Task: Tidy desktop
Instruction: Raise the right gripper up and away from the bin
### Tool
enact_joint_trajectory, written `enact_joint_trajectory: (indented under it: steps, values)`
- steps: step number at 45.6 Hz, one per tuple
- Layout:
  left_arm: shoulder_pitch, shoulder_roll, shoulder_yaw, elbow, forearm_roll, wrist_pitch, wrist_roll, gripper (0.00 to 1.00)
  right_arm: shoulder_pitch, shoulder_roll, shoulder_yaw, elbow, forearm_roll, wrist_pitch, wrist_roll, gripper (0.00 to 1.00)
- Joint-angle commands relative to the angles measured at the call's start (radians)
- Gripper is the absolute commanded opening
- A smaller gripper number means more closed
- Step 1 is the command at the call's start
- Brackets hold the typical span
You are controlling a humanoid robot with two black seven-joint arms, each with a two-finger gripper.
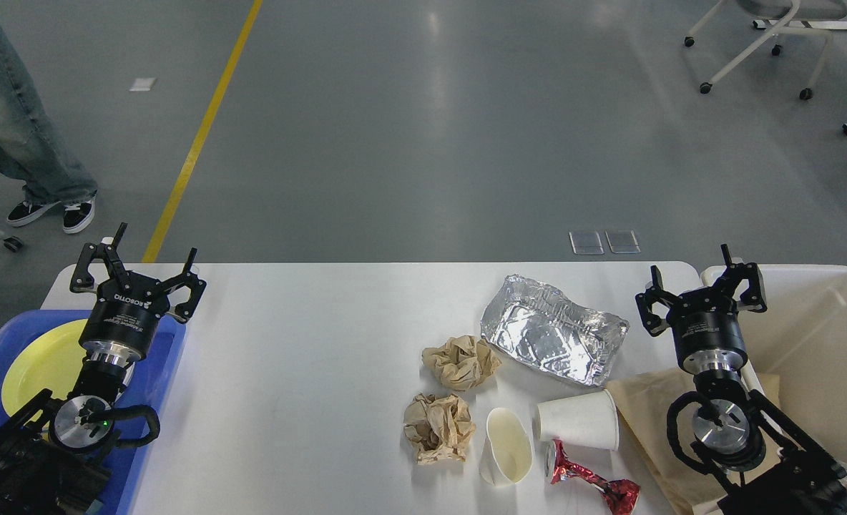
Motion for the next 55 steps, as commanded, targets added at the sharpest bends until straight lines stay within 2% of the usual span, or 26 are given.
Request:
enact_joint_trajectory:
  steps: [1, 16, 24, 34, 39, 43, 49, 55]
  values:
    - [0.0, 0.0, 0.0, 0.0, 0.0, -0.002, 0.003, 0.96, -0.002, 0.001, 0.009, 0.0, 0.0, 0.003, 0.001, 1.0]
    - [0.0, 0.0, 0.0, 0.0, 0.0, -0.002, 0.003, 0.96, -0.006, -0.001, -0.001, -0.003, -0.002, 0.01, 0.003, 1.0]
    - [0.0, 0.0, 0.0, 0.0, 0.0, -0.002, 0.003, 0.96, -0.003, 0.005, 0.003, 0.021, -0.002, 0.091, 0.003, 1.0]
    - [0.0, 0.0, 0.0, 0.0, 0.0, -0.002, 0.003, 0.96, 0.015, -0.019, -0.036, 0.078, -0.02, 0.069, -0.005, 1.0]
    - [0.0, 0.0, 0.0, 0.0, -0.001, -0.002, 0.003, 0.96, 0.076, -0.116, -0.161, 0.08, -0.011, -0.033, -0.005, 1.0]
    - [0.0, 0.0, 0.0, 0.0, 0.0, -0.002, 0.003, 0.96, 0.154, -0.182, -0.297, 0.077, 0.002, -0.075, 0.003, 1.0]
    - [0.0, 0.0, 0.0, 0.0, 0.0, -0.002, 0.003, 0.96, 0.251, -0.333, -0.463, 0.073, -0.009, -0.046, 0.004, 1.0]
    - [0.0, 0.0, 0.0, 0.0, 0.0, -0.002, 0.003, 0.96, 0.435, -0.479, -0.748, 0.075, -0.002, 0.032, 0.004, 1.0]
